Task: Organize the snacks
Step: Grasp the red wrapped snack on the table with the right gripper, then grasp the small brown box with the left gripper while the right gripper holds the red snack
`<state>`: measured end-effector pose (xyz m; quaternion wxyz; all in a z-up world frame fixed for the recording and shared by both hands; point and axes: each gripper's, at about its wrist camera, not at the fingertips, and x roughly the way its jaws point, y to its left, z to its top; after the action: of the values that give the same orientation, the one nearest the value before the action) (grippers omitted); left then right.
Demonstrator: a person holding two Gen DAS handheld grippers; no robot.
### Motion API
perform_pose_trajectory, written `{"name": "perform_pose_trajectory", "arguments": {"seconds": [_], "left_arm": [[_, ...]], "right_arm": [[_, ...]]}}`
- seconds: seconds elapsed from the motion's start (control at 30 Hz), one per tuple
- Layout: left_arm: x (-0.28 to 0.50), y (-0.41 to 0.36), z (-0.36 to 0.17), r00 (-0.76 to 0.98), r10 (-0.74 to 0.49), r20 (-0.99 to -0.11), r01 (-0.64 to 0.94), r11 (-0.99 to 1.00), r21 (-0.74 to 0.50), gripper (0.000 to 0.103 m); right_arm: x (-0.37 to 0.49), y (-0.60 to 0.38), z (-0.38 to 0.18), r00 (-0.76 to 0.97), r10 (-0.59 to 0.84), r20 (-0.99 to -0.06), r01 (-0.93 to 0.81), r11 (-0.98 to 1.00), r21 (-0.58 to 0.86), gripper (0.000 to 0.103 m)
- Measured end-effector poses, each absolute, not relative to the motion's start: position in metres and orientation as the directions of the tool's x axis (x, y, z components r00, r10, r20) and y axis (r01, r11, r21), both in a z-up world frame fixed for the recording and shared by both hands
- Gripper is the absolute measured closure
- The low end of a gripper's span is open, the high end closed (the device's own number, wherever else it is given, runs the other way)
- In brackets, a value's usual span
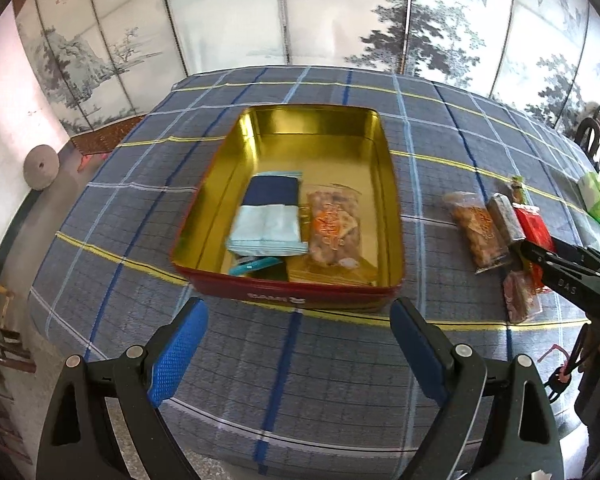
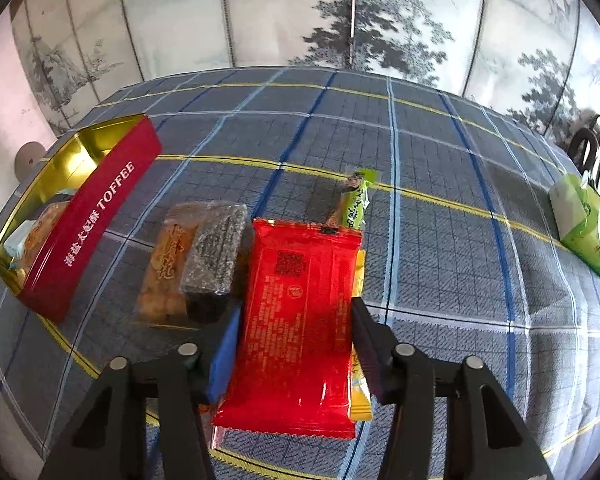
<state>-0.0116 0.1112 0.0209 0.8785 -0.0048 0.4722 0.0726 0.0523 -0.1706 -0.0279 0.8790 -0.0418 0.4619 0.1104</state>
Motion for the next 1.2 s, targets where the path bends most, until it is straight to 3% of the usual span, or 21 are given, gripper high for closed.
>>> {"name": "perform_pose_trajectory", "arguments": {"seconds": [0.27, 0.53, 0.8, 1.07, 1.2], "left_arm": [[-0.006, 0.082, 0.019, 0.539, 0.086, -0.838, -0.073, 0.996, 0.055, 0.012], [0.005, 0.037, 0.014, 0.532, 0.006, -0.847, 0.022, 1.000, 0.021, 0.012], [0.013, -0.017, 0.005, 0.521, -0.093, -0.848, 0.129, 0.991, -0.029, 0.012], [0.025, -0.053, -0.009, 0.487, -0.138, -0.863, 0.165, 0.984, -0.064, 0.013], [0.033, -0.059, -0.018, 0.456, -0.137, -0.880, 0.143, 0.987, -0.080, 0.021]], "right_arm": [[0.043, -0.180, -0.022, 0.571, 0.173, -0.803, -0.247, 0.968, 0.033, 0.056], [0.043, -0.223, -0.011, 0.625, 0.102, -0.774, -0.177, 0.984, -0.014, 0.057], [0.046, -0.282, -0.028, 0.617, 0.022, -0.787, -0.086, 0.996, -0.040, 0.057], [0.047, -0.316, -0.044, 0.606, 0.027, -0.795, -0.039, 0.999, 0.004, 0.057], [0.049, -0.320, -0.046, 0.614, 0.033, -0.789, -0.038, 0.999, 0.011, 0.057]]}}
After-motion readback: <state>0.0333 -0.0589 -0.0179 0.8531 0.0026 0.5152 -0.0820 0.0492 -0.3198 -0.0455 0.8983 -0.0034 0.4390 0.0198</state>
